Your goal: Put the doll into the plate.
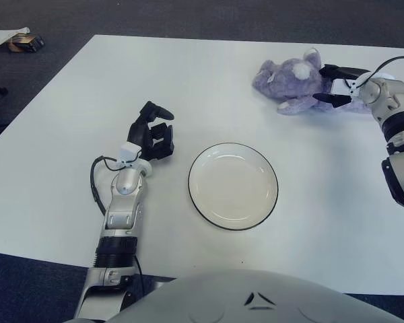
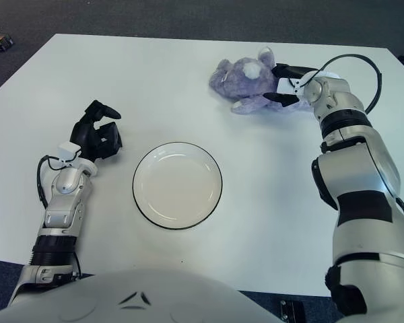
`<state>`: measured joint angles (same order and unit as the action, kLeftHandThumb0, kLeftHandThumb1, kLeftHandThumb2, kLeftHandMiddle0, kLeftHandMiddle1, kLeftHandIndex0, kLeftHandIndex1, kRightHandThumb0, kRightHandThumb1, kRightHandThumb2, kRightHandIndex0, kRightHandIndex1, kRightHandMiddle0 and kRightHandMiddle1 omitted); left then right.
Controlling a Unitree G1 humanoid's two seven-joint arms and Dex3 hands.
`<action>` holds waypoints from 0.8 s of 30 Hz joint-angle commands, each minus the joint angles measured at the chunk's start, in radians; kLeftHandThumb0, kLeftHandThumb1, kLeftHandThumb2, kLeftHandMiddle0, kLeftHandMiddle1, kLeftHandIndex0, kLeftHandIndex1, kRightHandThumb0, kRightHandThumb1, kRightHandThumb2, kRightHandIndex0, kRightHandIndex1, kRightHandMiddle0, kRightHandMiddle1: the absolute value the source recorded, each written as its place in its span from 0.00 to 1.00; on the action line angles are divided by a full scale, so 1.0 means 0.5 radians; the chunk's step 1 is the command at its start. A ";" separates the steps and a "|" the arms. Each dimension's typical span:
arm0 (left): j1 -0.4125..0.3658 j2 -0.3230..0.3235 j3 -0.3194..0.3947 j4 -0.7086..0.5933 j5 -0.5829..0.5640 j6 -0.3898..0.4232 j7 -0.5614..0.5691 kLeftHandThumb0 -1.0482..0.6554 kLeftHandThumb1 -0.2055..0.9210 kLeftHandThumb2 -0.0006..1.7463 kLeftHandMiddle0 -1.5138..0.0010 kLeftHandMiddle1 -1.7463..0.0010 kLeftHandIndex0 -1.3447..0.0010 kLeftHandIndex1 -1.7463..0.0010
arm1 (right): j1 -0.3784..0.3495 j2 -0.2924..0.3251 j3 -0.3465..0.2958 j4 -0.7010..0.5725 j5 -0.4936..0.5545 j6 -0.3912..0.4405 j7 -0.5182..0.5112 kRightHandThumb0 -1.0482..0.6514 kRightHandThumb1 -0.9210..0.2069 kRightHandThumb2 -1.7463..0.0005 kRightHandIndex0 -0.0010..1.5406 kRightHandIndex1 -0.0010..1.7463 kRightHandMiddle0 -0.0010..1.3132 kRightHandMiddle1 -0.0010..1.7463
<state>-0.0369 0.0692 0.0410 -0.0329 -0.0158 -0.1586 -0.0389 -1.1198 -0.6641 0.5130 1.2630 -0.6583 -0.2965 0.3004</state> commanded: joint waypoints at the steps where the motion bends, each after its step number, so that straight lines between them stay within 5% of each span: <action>1: 0.099 -0.025 -0.011 0.086 0.023 -0.035 0.019 0.39 0.74 0.53 0.29 0.00 0.72 0.00 | 0.070 0.049 0.056 0.034 -0.044 0.008 0.168 0.00 0.00 0.52 0.08 0.11 0.00 0.36; 24: 0.106 -0.040 -0.018 0.111 0.063 -0.134 0.039 0.39 0.75 0.52 0.29 0.00 0.72 0.00 | 0.117 0.084 0.164 0.064 -0.096 0.089 0.169 0.00 0.00 0.61 0.08 0.08 0.00 0.48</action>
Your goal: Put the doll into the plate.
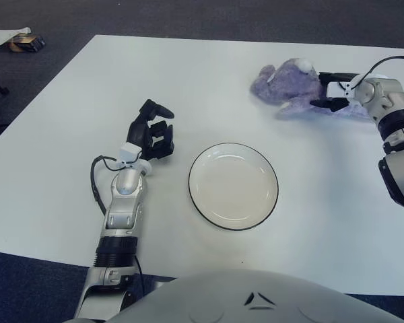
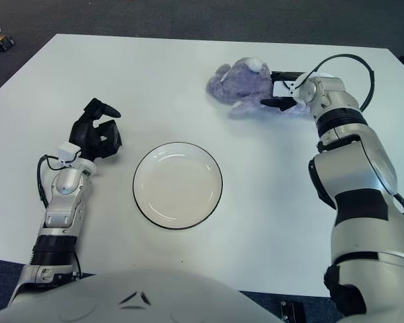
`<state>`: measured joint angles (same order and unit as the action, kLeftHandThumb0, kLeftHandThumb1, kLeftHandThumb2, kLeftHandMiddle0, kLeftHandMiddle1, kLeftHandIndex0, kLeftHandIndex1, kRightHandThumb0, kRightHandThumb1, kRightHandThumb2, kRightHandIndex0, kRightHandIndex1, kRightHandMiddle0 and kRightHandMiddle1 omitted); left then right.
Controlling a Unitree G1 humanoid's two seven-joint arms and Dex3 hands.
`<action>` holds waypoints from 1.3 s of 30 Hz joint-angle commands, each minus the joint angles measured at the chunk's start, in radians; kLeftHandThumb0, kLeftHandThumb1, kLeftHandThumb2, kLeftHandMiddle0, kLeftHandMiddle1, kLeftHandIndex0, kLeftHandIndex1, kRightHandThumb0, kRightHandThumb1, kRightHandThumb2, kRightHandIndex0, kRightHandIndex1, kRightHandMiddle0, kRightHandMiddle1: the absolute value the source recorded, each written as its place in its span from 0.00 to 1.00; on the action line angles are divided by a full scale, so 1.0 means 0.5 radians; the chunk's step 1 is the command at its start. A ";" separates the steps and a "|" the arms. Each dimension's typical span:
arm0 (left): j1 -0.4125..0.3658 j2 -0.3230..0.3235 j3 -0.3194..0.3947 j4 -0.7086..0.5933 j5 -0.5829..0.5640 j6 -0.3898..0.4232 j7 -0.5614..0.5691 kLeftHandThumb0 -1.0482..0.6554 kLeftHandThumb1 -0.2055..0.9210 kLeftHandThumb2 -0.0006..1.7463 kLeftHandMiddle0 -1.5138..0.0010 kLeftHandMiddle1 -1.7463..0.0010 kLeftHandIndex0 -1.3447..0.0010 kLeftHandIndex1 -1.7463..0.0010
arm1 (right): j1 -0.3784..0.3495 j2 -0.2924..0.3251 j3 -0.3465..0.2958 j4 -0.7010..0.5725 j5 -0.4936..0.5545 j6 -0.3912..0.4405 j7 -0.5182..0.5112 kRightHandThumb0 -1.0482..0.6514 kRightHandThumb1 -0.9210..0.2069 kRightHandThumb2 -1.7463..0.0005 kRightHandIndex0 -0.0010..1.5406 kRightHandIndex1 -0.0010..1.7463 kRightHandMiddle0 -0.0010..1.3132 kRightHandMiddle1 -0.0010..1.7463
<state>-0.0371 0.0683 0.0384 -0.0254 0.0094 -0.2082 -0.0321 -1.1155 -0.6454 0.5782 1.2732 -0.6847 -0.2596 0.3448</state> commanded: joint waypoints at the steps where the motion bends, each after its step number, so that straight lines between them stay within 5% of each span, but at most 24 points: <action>1: 0.107 -0.038 -0.014 0.097 0.013 -0.038 0.026 0.39 0.75 0.52 0.28 0.00 0.72 0.00 | 0.107 0.047 0.035 0.045 -0.042 0.019 0.082 0.01 0.00 0.62 0.08 0.08 0.00 0.48; 8: 0.106 -0.036 -0.016 0.108 -0.010 -0.076 0.008 0.39 0.75 0.52 0.28 0.00 0.72 0.00 | 0.159 0.076 0.095 0.035 -0.107 0.105 -0.136 0.10 0.01 0.75 0.16 0.11 0.00 0.56; 12: 0.106 -0.033 -0.016 0.114 -0.012 -0.092 0.006 0.39 0.75 0.52 0.29 0.00 0.73 0.00 | 0.195 0.094 0.107 0.025 -0.137 0.162 -0.352 0.22 0.17 0.68 0.16 0.43 0.05 0.75; 14: 0.106 -0.032 -0.017 0.116 -0.010 -0.096 0.008 0.39 0.76 0.51 0.29 0.00 0.73 0.00 | 0.210 0.103 0.101 0.027 -0.134 0.186 -0.435 0.32 0.23 0.58 0.15 0.66 0.23 0.86; 16: 0.106 -0.029 -0.016 0.119 -0.007 -0.100 0.009 0.39 0.76 0.51 0.29 0.00 0.73 0.00 | 0.231 0.114 0.090 0.040 -0.123 0.208 -0.516 0.34 0.30 0.49 0.15 0.77 0.30 0.91; 19: 0.105 -0.024 -0.015 0.125 0.005 -0.109 0.015 0.39 0.76 0.51 0.30 0.00 0.73 0.00 | 0.258 0.137 0.056 0.049 -0.091 0.250 -0.632 0.53 0.47 0.36 0.31 0.80 0.41 0.97; 24: 0.100 -0.016 -0.014 0.145 0.032 -0.144 0.029 0.39 0.74 0.52 0.29 0.00 0.72 0.00 | 0.285 0.172 -0.032 0.046 -0.025 0.283 -0.780 0.60 0.62 0.25 0.45 0.78 0.50 1.00; 27: 0.094 -0.011 -0.013 0.165 0.049 -0.166 0.037 0.38 0.74 0.53 0.29 0.00 0.72 0.00 | 0.294 0.189 -0.071 0.043 -0.005 0.298 -0.869 0.61 0.60 0.21 0.38 0.94 0.44 1.00; 39: 0.064 0.020 -0.005 0.250 0.048 -0.257 0.020 0.38 0.73 0.54 0.29 0.00 0.71 0.00 | 0.348 0.242 -0.204 0.018 0.061 0.257 -1.202 0.62 0.56 0.23 0.33 0.99 0.39 1.00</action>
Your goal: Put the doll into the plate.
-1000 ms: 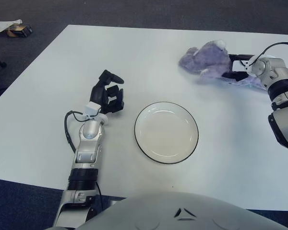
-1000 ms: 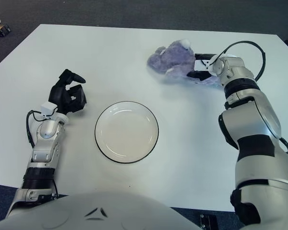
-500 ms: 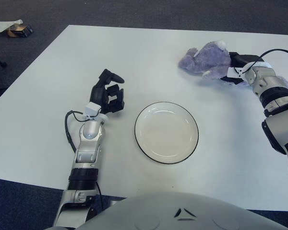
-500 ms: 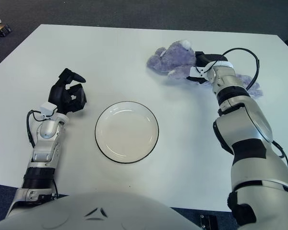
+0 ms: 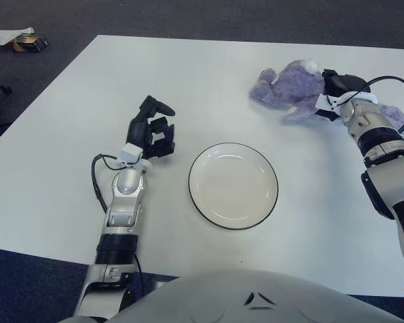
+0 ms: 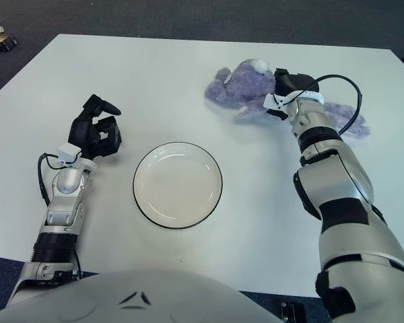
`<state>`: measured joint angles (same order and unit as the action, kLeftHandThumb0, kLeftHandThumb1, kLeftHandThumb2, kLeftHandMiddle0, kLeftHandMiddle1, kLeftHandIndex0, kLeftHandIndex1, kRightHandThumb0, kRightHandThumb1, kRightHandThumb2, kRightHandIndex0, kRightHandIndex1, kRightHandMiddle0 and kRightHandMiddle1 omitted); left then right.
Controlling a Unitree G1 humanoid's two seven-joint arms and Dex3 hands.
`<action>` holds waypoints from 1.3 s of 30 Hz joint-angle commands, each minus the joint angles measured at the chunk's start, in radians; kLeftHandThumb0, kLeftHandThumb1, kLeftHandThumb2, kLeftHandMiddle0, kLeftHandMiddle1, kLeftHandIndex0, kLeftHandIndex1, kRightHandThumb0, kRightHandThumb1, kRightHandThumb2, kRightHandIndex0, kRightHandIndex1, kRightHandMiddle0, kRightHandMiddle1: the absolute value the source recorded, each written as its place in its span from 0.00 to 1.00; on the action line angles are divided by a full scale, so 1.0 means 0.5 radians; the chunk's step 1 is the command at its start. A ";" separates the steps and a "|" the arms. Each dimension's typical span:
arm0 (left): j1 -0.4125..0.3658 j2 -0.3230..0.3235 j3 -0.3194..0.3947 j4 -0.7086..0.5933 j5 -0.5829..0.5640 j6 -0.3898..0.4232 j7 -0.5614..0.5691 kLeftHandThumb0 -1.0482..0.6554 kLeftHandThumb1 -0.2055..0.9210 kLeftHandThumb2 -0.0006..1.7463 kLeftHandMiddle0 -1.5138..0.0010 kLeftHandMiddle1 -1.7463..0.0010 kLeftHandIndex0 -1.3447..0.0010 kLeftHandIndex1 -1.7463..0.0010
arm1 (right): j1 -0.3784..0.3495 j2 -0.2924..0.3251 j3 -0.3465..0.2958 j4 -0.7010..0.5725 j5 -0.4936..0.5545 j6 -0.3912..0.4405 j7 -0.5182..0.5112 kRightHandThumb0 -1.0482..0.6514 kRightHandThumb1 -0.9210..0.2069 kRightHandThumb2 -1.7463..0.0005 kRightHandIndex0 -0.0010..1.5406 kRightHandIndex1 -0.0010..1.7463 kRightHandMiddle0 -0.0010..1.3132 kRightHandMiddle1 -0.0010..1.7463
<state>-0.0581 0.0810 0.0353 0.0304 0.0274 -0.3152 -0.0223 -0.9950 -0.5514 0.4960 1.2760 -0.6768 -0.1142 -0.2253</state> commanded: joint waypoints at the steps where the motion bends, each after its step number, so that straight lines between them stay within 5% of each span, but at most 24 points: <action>1: 0.101 0.000 0.003 0.150 0.014 -0.054 -0.001 0.38 0.73 0.54 0.29 0.00 0.71 0.00 | 0.119 0.062 -0.060 0.011 0.060 -0.053 -0.101 0.62 0.59 0.22 0.38 0.93 0.42 1.00; 4: 0.094 0.010 0.002 0.173 0.022 -0.077 0.001 0.38 0.72 0.54 0.28 0.00 0.71 0.00 | 0.138 0.072 -0.104 0.012 0.093 -0.107 -0.174 0.62 0.70 0.19 0.53 0.78 0.48 1.00; 7: 0.083 0.020 0.000 0.200 0.038 -0.104 0.008 0.38 0.72 0.54 0.29 0.00 0.71 0.00 | 0.155 0.081 -0.145 0.011 0.126 -0.168 -0.236 0.62 0.74 0.15 0.57 0.81 0.47 1.00; 17: 0.047 0.044 0.000 0.299 0.089 -0.219 0.032 0.39 0.76 0.51 0.33 0.00 0.73 0.00 | 0.142 0.125 -0.212 -0.032 0.179 -0.188 -0.240 0.62 0.73 0.13 0.54 0.91 0.42 1.00; 39: -0.011 0.097 -0.018 0.468 0.296 -0.441 0.177 0.39 0.78 0.49 0.37 0.00 0.74 0.00 | 0.022 0.245 -0.535 -0.192 0.522 0.048 0.242 0.62 0.73 0.12 0.54 0.92 0.42 1.00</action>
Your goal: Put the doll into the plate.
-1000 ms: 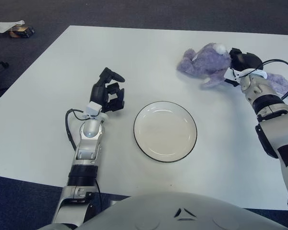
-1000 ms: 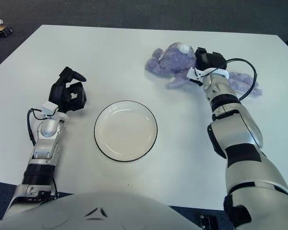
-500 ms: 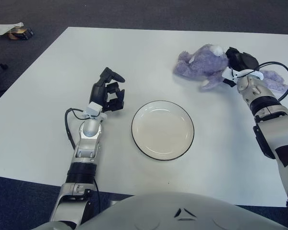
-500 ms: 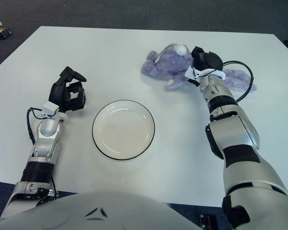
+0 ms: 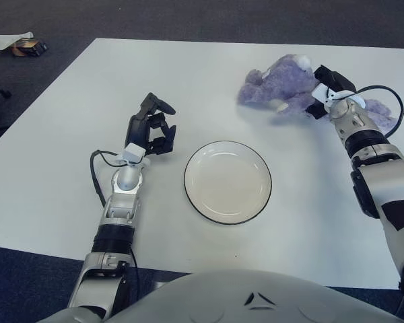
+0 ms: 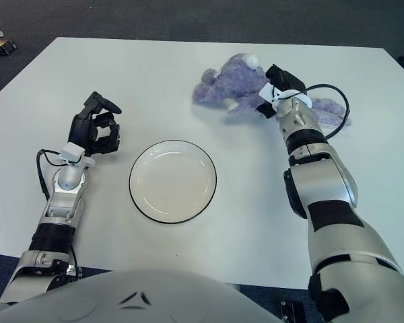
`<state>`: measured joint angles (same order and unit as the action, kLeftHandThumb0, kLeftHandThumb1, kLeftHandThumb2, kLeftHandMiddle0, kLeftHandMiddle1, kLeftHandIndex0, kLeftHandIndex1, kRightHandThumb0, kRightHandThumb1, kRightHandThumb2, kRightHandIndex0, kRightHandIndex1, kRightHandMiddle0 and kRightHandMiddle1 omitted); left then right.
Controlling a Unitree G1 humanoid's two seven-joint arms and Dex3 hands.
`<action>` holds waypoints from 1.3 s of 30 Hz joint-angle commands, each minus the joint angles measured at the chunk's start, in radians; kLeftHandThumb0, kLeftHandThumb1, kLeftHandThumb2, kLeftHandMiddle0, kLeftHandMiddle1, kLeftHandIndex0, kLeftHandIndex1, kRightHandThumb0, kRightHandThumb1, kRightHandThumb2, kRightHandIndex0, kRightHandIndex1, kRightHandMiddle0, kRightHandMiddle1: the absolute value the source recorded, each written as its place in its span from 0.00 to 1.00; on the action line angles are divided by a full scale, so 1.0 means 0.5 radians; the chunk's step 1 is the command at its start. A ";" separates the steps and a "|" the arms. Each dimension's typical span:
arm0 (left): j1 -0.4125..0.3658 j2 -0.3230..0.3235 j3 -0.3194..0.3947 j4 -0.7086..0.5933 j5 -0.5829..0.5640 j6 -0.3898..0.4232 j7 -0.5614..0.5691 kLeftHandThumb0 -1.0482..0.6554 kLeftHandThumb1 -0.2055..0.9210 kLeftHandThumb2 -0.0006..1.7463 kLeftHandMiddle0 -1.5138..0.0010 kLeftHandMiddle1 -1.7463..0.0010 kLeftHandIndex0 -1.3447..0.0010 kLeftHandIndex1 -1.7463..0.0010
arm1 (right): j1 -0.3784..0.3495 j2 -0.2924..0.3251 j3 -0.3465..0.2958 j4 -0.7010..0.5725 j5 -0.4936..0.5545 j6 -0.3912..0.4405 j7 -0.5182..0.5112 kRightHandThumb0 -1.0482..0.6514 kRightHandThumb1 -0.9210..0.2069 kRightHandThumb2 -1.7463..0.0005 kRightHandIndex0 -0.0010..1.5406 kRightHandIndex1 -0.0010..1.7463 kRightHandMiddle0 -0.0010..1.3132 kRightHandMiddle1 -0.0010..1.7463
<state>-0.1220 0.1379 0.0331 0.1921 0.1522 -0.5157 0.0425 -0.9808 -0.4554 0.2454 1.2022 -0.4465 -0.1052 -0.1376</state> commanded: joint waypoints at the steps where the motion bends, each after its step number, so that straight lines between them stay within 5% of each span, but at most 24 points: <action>1: 0.114 -0.015 -0.016 0.150 0.059 -0.047 0.058 0.39 0.78 0.49 0.37 0.00 0.74 0.00 | -0.002 0.053 -0.044 -0.063 0.072 0.028 0.077 0.62 0.73 0.12 0.54 0.92 0.42 1.00; 7: 0.091 0.008 -0.026 0.196 0.103 -0.076 0.096 0.39 0.78 0.49 0.38 0.00 0.74 0.00 | 0.020 0.072 -0.132 -0.233 0.159 0.010 0.108 0.62 0.74 0.12 0.55 0.91 0.42 1.00; 15: 0.082 0.037 -0.051 0.165 0.109 -0.043 0.073 0.39 0.79 0.49 0.41 0.00 0.74 0.00 | 0.040 0.115 -0.151 -0.385 0.130 -0.029 -0.096 0.62 0.76 0.12 0.58 0.86 0.44 1.00; 27: -0.080 0.132 -0.078 -0.130 -0.095 0.273 -0.241 0.39 0.76 0.51 0.42 0.00 0.73 0.00 | 0.015 0.122 -0.026 -0.300 -0.133 -0.355 -0.771 0.62 0.79 0.10 0.59 0.89 0.46 1.00; 39: -0.187 0.194 -0.108 -0.086 0.278 0.203 -0.065 0.38 0.73 0.54 0.38 0.00 0.71 0.00 | 0.061 0.142 -0.031 -0.265 -0.131 -0.628 -0.902 0.62 0.77 0.10 0.56 0.92 0.44 1.00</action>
<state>-0.1793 0.2201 -0.0083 0.1350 0.2295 -0.4002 -0.0297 -0.9588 -0.3842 0.2365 1.0580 -0.5219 -0.3800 -0.5802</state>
